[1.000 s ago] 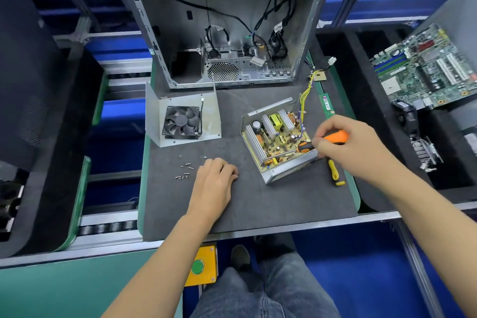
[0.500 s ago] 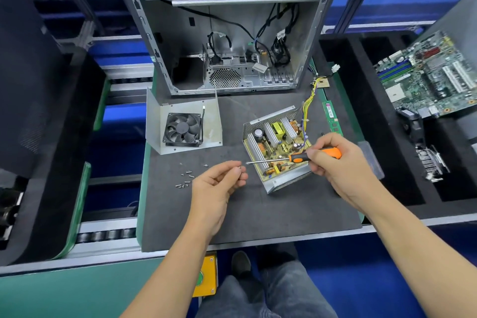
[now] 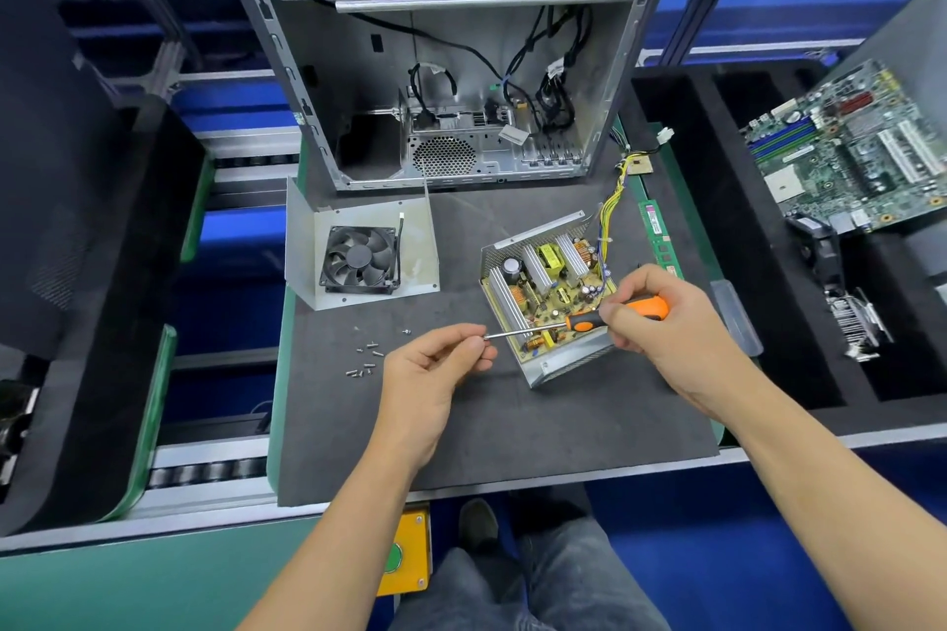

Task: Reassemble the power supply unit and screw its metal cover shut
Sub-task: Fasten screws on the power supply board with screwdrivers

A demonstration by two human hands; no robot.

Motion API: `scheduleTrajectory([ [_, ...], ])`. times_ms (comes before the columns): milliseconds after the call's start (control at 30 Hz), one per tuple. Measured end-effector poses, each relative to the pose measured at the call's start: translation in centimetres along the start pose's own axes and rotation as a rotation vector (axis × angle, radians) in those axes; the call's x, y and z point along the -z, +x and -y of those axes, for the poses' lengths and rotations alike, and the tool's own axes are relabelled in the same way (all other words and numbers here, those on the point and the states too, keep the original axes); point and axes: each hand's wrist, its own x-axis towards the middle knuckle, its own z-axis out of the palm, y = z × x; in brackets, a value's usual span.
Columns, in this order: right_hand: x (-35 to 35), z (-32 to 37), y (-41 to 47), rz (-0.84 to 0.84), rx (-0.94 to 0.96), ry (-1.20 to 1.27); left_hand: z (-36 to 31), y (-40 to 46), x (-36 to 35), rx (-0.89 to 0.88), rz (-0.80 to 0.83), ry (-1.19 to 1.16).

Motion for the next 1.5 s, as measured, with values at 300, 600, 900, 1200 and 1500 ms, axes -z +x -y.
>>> scheduleTrajectory([
  [300,-0.5,2.1,0.4,-0.018,0.038,-0.008,-0.6,0.6,0.8,-0.111,0.012,0.127],
  [600,-3.3,3.0,1.6,-0.091,0.07,0.243,-1.0,2.0,0.6,-0.177,0.053,0.189],
  [900,-4.4,4.7,3.1,-0.153,0.17,0.058,-0.8,3.6,0.1,-0.129,0.033,0.104],
  [1200,-4.7,5.3,4.9,-0.2,0.198,-0.04,-0.6,6.1,0.1,-0.016,0.066,-0.02],
  [1500,-5.8,5.4,5.6,-0.251,0.361,-0.186,1.2,6.9,1.1,-0.119,-0.024,0.358],
])
